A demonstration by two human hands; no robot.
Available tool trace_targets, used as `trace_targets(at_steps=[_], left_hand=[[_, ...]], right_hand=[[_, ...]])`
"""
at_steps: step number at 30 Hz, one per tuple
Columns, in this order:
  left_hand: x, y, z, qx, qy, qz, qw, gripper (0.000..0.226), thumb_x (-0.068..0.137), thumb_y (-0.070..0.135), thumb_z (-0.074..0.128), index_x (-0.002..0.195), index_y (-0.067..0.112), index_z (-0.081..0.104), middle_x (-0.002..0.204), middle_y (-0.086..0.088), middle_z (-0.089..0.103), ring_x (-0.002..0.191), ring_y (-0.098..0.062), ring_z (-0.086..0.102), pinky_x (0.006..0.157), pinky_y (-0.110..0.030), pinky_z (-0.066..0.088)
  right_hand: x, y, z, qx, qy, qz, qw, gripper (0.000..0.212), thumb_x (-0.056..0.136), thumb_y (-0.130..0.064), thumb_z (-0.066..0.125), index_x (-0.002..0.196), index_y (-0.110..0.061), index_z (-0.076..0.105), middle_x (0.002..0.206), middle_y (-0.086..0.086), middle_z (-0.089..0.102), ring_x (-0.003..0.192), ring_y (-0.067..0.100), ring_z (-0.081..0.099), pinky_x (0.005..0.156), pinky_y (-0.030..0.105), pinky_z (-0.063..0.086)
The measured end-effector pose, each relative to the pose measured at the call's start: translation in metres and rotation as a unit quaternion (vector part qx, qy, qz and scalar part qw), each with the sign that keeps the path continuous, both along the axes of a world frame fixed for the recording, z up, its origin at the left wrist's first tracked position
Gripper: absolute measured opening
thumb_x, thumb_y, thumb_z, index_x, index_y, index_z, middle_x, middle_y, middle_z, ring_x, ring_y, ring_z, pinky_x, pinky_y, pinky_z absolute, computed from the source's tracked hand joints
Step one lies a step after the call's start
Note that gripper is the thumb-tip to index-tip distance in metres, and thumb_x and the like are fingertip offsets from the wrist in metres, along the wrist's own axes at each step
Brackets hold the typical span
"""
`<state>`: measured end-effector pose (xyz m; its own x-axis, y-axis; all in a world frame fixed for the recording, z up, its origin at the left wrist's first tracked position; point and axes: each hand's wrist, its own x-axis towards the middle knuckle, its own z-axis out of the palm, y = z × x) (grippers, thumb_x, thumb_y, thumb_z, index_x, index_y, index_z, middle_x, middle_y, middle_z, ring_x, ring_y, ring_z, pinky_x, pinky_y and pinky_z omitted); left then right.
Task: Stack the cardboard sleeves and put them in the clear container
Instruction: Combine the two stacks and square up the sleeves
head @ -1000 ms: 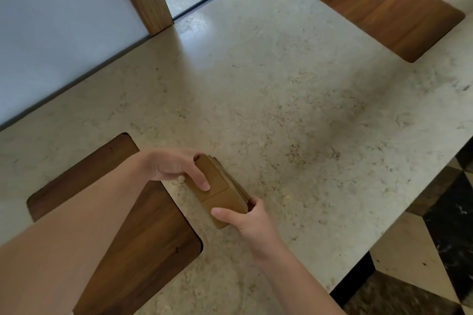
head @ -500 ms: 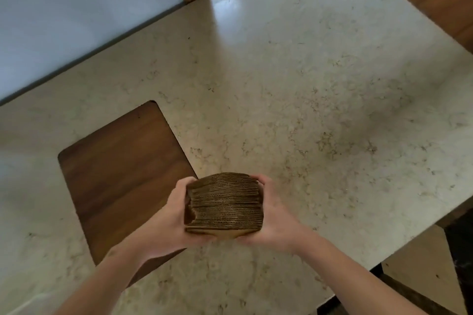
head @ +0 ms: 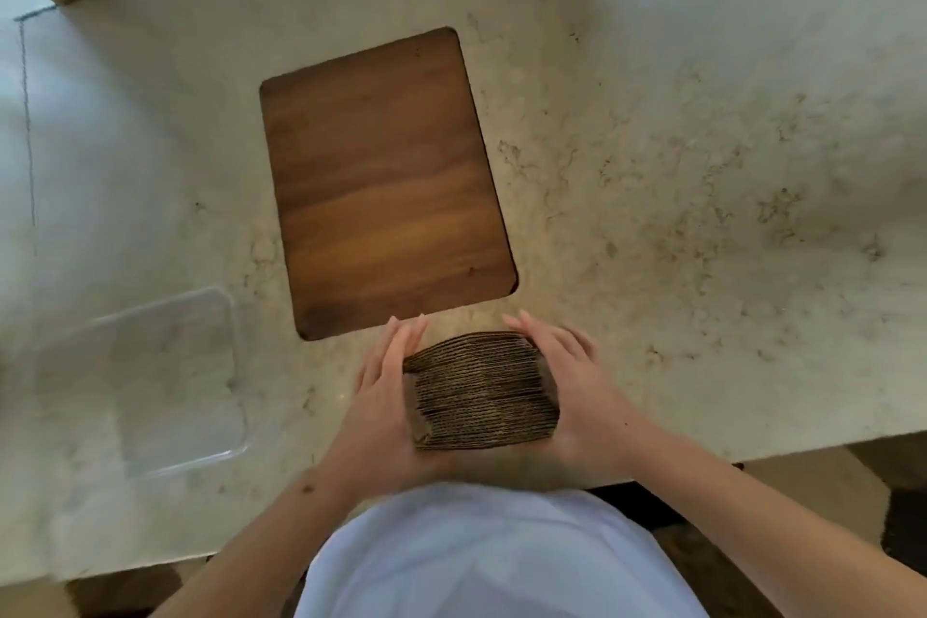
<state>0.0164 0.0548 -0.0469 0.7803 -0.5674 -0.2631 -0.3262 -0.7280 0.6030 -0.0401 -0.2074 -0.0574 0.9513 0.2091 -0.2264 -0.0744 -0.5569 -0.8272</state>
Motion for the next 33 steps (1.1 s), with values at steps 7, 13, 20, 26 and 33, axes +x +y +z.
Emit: trace_targets(at_steps=[7, 13, 20, 26, 33], left_hand=[[-0.029, 0.006, -0.018, 0.05, -0.01, 0.04, 0.998, 0.132, 0.071, 0.083, 0.066, 0.163, 0.018, -0.001, 0.172, -0.008, 0.01, 0.16, -0.022, -0.007, 0.128, -0.05, 0.001], [-0.032, 0.002, -0.016, 0.052, -0.037, 0.027, 0.998, 0.119, 0.082, 0.081, 0.054, 0.163, 0.006, 0.009, 0.171, -0.015, 0.012, 0.16, -0.029, 0.001, 0.127, -0.056, 0.008], [-0.035, 0.012, -0.018, 0.069, -0.058, -0.005, 0.996, 0.122, 0.081, 0.08, 0.058, 0.163, 0.004, 0.01, 0.173, -0.01, 0.011, 0.16, -0.022, -0.004, 0.128, -0.052, 0.006], [-0.034, 0.02, -0.024, 0.055, -0.023, 0.036, 0.998, 0.128, 0.07, 0.087, 0.064, 0.164, 0.018, 0.009, 0.172, 0.002, 0.015, 0.159, -0.012, -0.008, 0.127, -0.039, 0.001], [-0.034, 0.015, -0.02, -0.004, -0.037, 0.089, 0.995, 0.109, 0.073, 0.058, 0.082, 0.153, 0.017, 0.021, 0.151, -0.002, 0.038, 0.144, -0.021, 0.02, 0.118, -0.049, 0.021]], right_hand=[[-0.008, 0.015, -0.014, -0.105, -0.025, 0.042, 0.993, 0.128, 0.071, -0.071, 0.074, 0.164, -0.021, 0.003, 0.165, -0.01, 0.025, 0.157, 0.005, -0.002, 0.126, 0.043, -0.006], [-0.008, 0.019, -0.012, -0.154, -0.05, 0.055, 0.985, 0.125, 0.074, -0.074, 0.064, 0.163, -0.014, 0.0, 0.165, -0.001, 0.029, 0.157, 0.011, -0.004, 0.125, 0.047, -0.01], [-0.014, 0.018, -0.009, -0.17, -0.068, 0.045, 0.982, 0.13, 0.075, -0.088, 0.054, 0.163, -0.01, -0.001, 0.167, 0.003, 0.025, 0.159, 0.017, -0.001, 0.124, 0.05, -0.011], [-0.015, 0.015, -0.014, -0.167, -0.064, 0.034, 0.983, 0.124, 0.075, -0.084, 0.058, 0.163, -0.018, 0.001, 0.164, -0.002, 0.031, 0.158, 0.01, -0.001, 0.124, 0.051, -0.011], [-0.012, 0.02, -0.019, -0.175, -0.073, 0.023, 0.982, 0.112, 0.074, -0.056, 0.07, 0.161, -0.012, 0.014, 0.156, 0.0, 0.038, 0.154, 0.017, 0.015, 0.125, 0.055, -0.001]])
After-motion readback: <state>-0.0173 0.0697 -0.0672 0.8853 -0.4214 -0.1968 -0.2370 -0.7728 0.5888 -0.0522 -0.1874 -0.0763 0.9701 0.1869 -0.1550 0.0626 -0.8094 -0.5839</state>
